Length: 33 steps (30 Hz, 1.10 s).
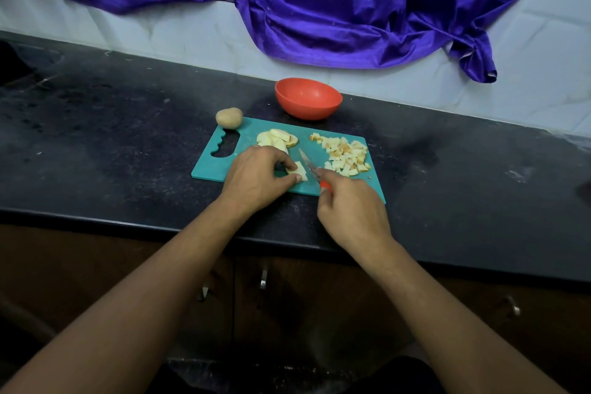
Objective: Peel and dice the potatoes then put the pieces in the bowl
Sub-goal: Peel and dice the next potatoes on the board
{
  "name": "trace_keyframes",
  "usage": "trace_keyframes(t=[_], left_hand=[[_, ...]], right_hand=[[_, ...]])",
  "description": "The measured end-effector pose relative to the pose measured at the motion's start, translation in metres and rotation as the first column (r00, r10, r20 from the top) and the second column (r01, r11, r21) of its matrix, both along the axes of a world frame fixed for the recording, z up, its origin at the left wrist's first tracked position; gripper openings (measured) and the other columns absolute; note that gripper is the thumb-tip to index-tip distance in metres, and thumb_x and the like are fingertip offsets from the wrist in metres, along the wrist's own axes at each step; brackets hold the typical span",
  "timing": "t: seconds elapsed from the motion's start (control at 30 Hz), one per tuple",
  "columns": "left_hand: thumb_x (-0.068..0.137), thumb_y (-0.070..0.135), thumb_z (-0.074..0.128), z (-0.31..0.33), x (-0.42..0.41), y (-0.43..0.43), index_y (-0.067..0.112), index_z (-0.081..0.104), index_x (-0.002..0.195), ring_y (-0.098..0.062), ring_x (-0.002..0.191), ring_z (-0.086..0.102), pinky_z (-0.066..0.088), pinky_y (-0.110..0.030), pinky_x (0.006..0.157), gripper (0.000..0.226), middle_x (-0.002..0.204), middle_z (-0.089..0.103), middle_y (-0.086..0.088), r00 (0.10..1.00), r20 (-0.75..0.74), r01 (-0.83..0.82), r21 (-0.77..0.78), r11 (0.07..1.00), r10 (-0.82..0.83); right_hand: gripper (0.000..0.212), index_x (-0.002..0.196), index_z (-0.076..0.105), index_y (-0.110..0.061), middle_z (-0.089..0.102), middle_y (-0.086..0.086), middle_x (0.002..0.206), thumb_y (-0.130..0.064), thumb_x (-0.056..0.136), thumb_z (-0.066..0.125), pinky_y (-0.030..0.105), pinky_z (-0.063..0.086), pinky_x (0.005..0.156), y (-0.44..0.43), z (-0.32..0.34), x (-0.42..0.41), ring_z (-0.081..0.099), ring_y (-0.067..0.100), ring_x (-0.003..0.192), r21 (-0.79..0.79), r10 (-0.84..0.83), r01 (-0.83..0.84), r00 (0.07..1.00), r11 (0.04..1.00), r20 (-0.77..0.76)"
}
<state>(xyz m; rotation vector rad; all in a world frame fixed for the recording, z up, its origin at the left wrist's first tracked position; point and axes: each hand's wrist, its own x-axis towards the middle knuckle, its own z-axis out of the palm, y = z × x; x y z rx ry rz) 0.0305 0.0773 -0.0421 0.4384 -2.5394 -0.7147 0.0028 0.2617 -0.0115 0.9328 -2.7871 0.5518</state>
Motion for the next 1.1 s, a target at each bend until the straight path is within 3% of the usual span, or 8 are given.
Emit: trace_keyframes(t=[0.3, 0.53, 0.8, 1.0, 1.1], left_hand=[[0.081, 0.046, 0.082, 0.000, 0.001, -0.002, 0.035, 0.080, 0.092, -0.008, 0.100, 0.066, 0.057, -0.041, 0.090, 0.016, 0.099, 0.076, 0.015, 1.000, -0.008, 0.008, 0.046, 0.999, -0.008], [0.083, 0.039, 0.082, 0.000, 0.002, -0.001, 0.033, 0.081, 0.090, -0.005, 0.094, 0.067, 0.056, -0.036, 0.089, 0.010, 0.097, 0.076, 0.018, 0.998, -0.054, 0.032, 0.026, 0.999, -0.031], [0.082, 0.037, 0.083, -0.001, 0.000, -0.002, 0.032, 0.080, 0.086, -0.005, 0.092, 0.068, 0.056, -0.038, 0.089, 0.007, 0.093, 0.076, 0.018, 0.998, -0.052, 0.026, 0.016, 1.000, -0.026], [0.081, 0.042, 0.084, 0.000, 0.002, 0.000, 0.032, 0.081, 0.090, -0.004, 0.096, 0.067, 0.057, -0.038, 0.092, 0.013, 0.096, 0.076, 0.019, 0.999, -0.033, 0.020, 0.035, 0.999, -0.019], [0.081, 0.041, 0.083, 0.000, 0.003, -0.002, 0.033, 0.081, 0.091, -0.004, 0.097, 0.066, 0.056, -0.038, 0.093, 0.012, 0.098, 0.076, 0.018, 0.998, -0.046, 0.036, 0.059, 0.998, -0.033]], right_hand=[[0.044, 0.147, 0.052, -0.033, 0.069, 0.001, 0.117, -0.029, 0.104, 0.048, 0.039, 0.053, 0.082, -0.015, 0.011, 0.009, 0.062, 0.021, 0.104, 0.051, 0.032, -0.031, 0.999, 0.998, -0.019], [0.050, 0.153, 0.044, -0.031, 0.058, 0.001, 0.094, -0.027, 0.103, 0.048, 0.038, 0.048, 0.074, -0.019, 0.004, 0.016, 0.061, 0.023, 0.093, 0.178, 0.047, -0.038, 0.998, 0.983, -0.047], [0.062, 0.162, 0.026, -0.024, 0.065, 0.006, 0.108, -0.029, 0.104, 0.048, 0.039, 0.043, 0.069, -0.020, -0.003, 0.014, 0.064, 0.027, 0.096, 0.376, 0.094, -0.042, 0.988, 0.926, -0.120], [0.049, 0.153, 0.046, -0.036, 0.067, 0.000, 0.103, -0.030, 0.104, 0.048, 0.041, 0.056, 0.076, -0.005, -0.003, -0.005, 0.063, 0.019, 0.088, 0.114, -0.044, 0.042, 0.999, 0.993, 0.013], [0.045, 0.149, 0.051, -0.040, 0.067, -0.006, 0.100, -0.032, 0.104, 0.051, 0.034, 0.053, 0.066, -0.002, 0.001, -0.010, 0.060, 0.012, 0.077, 0.008, -0.041, 0.041, 0.994, 0.999, 0.103]])
